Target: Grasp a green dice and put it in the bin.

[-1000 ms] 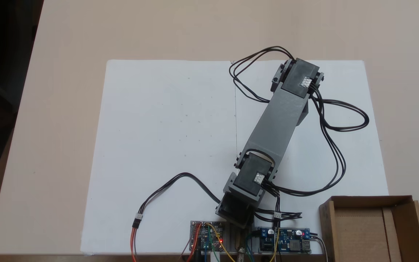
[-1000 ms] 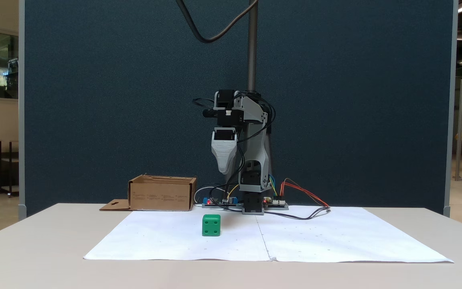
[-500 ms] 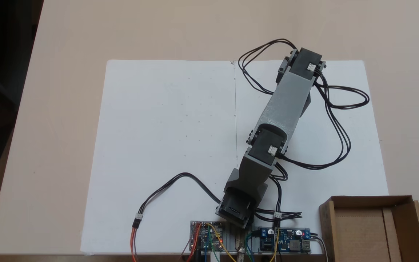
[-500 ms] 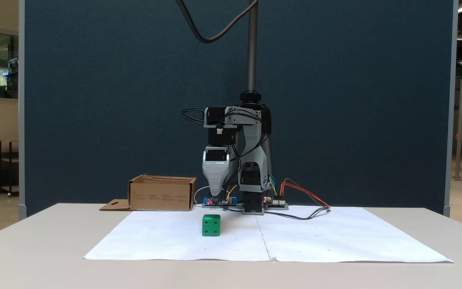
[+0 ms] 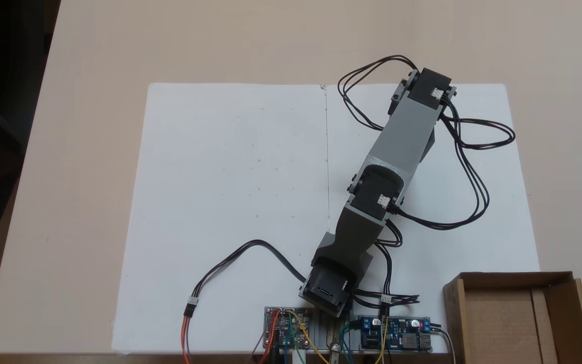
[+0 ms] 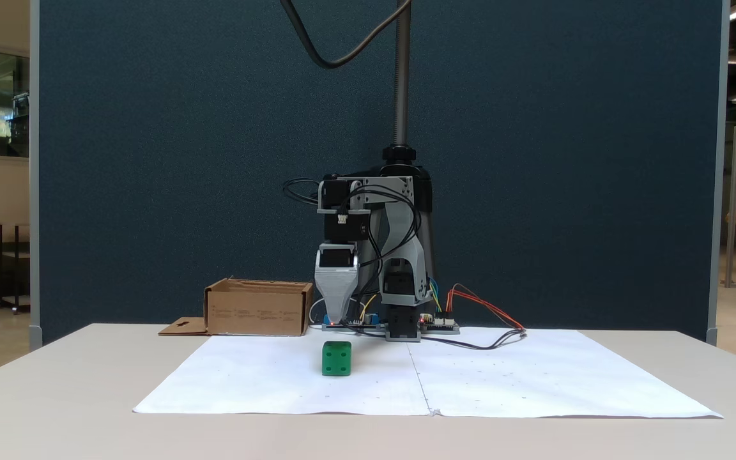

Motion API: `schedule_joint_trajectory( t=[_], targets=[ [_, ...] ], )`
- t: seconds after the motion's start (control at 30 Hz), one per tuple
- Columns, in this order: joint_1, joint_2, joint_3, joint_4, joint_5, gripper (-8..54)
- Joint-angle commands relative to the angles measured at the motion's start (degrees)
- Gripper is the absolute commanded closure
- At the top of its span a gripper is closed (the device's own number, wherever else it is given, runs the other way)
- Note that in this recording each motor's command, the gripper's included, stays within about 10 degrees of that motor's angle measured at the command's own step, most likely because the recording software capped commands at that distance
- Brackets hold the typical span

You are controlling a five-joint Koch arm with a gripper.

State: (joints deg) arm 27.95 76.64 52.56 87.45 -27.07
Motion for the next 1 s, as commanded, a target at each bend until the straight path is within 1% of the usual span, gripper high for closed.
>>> schedule_joint_trajectory(
  t=[0.0,0.2,0.97],
  targets=[
    [0.35,0.97,-3.78,0.53,0.88,2.0],
    [0.35,0.44,-2.99,-0.26,1.14,2.0],
    [0.97,0.35,11.25,-14.41,1.49,2.3]
  ],
)
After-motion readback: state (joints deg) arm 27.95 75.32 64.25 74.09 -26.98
